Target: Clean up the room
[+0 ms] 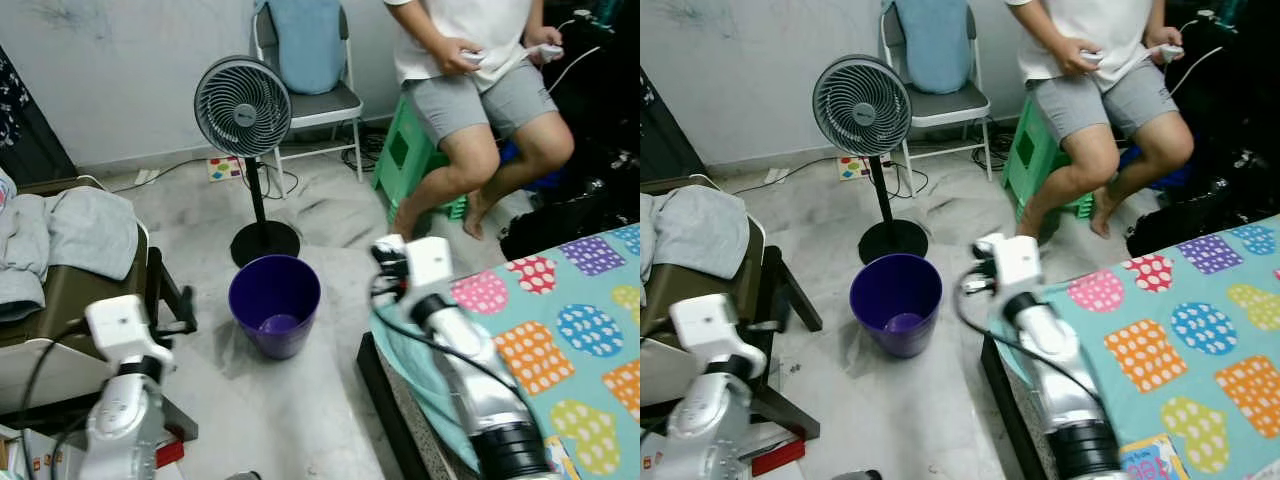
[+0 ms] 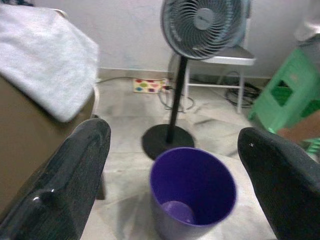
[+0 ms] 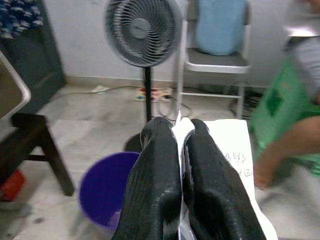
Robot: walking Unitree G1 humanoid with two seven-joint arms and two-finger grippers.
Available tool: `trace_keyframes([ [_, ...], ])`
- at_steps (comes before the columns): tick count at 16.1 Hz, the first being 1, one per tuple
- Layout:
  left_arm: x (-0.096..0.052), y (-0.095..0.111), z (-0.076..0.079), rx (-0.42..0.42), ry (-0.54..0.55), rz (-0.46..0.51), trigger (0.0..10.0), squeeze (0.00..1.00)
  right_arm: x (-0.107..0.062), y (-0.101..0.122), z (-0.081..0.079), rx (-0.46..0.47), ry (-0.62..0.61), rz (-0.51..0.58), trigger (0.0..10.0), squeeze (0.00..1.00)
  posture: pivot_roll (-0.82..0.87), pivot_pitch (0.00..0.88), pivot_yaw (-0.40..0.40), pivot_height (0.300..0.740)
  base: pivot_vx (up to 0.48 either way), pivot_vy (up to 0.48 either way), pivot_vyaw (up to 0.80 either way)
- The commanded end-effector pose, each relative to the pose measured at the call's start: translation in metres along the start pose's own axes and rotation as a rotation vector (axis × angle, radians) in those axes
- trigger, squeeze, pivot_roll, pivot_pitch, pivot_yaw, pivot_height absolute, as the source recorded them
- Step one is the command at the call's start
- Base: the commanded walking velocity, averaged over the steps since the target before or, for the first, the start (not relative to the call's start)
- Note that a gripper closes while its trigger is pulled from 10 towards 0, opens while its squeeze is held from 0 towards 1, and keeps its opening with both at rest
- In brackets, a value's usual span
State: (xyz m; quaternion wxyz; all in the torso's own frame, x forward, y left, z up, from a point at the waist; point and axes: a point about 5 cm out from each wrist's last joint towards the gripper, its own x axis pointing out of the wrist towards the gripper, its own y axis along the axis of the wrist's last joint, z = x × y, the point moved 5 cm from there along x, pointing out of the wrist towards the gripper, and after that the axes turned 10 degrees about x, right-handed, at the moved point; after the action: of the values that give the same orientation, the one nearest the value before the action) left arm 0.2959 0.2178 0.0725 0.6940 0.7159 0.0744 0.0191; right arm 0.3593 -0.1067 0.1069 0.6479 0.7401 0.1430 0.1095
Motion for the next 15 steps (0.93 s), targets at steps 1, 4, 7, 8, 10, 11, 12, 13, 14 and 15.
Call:
trace_keyframes([
  [1, 0.0001, 0.0037, -0.0041, 0.014, 0.005, 0.016, 10.0, 0.0, 0.0014, 0.0001, -0.0077, 0.01, 0.023, 0.007, 10.0, 0.0, -0.06, 0.059, -0.025, 0.74, 0.0, 0.0, 0.56],
  [4, 0.0004, 0.0047, -0.0025, 0.014, -0.005, 0.024, 10.0, 0.0, 0.0019, -0.0007, -0.0068, 0.009, 0.014, 0.006, 10.0, 0.0, -0.06, 0.056, -0.025, 0.74, 0.269, 0.0, 0.0],
  [7, 0.0005, 0.0053, -0.0018, 0.013, -0.011, 0.03, 10.0, 0.0, 0.0035, 0.0022, -0.0049, 0.005, 0.005, 0.014, 10.0, 0.0, -0.06, 0.056, -0.026, 0.74, 0.349, 0.0, 0.0],
  [8, 0.0005, 0.0055, -0.0018, 0.012, -0.011, 0.031, 10.0, 0.0, 0.0036, 0.0029, -0.0059, 0.003, 0.011, 0.019, 10.0, 0.0, -0.06, 0.056, -0.026, 0.74, 0.356, 0.0, 0.47],
  [10, 0.0006, 0.0062, -0.002, 0.01, -0.009, 0.034, 10.0, 0.0, 0.0035, 0.0031, -0.0071, 0.004, 0.016, 0.021, 10.0, 0.0, -0.06, 0.059, -0.027, 0.74, 0.315, 0.0, 0.76],
  [11, 0.0006, 0.0064, -0.0023, 0.01, -0.008, 0.035, 10.0, 0.0, 0.0035, 0.003, -0.0076, 0.007, 0.015, 0.022, 10.0, 0.0, -0.06, 0.061, -0.026, 0.74, 0.262, 0.0, 0.78],
  [12, 0.0006, 0.0065, -0.0025, 0.01, -0.008, 0.035, 10.0, 0.0, 0.0034, 0.0026, -0.008, 0.009, 0.015, 0.023, 10.0, 0.0, -0.06, 0.061, -0.026, 0.74, 0.266, 0.0, 0.73],
  [13, 0.0006, 0.0064, -0.0028, 0.01, -0.007, 0.035, 10.0, 0.0, 0.0035, 0.0026, -0.0083, 0.011, 0.015, 0.023, 10.0, 0.0, -0.06, 0.063, -0.025, 0.74, 0.262, 0.0, 0.62],
  [14, 0.0007, 0.0064, -0.003, 0.01, -0.007, 0.034, 10.0, 0.0, 0.0036, 0.0026, -0.0084, 0.011, 0.015, 0.024, 10.0, 0.0, -0.06, 0.063, -0.025, 0.74, 0.262, 0.0, 0.56],
  [15, 0.0007, 0.0063, -0.0031, 0.011, -0.006, 0.033, 10.0, 0.0, 0.0033, 0.0022, -0.0082, 0.012, 0.013, 0.024, 10.0, 0.0, -0.06, 0.063, -0.025, 0.74, 0.266, 0.0, 0.49],
])
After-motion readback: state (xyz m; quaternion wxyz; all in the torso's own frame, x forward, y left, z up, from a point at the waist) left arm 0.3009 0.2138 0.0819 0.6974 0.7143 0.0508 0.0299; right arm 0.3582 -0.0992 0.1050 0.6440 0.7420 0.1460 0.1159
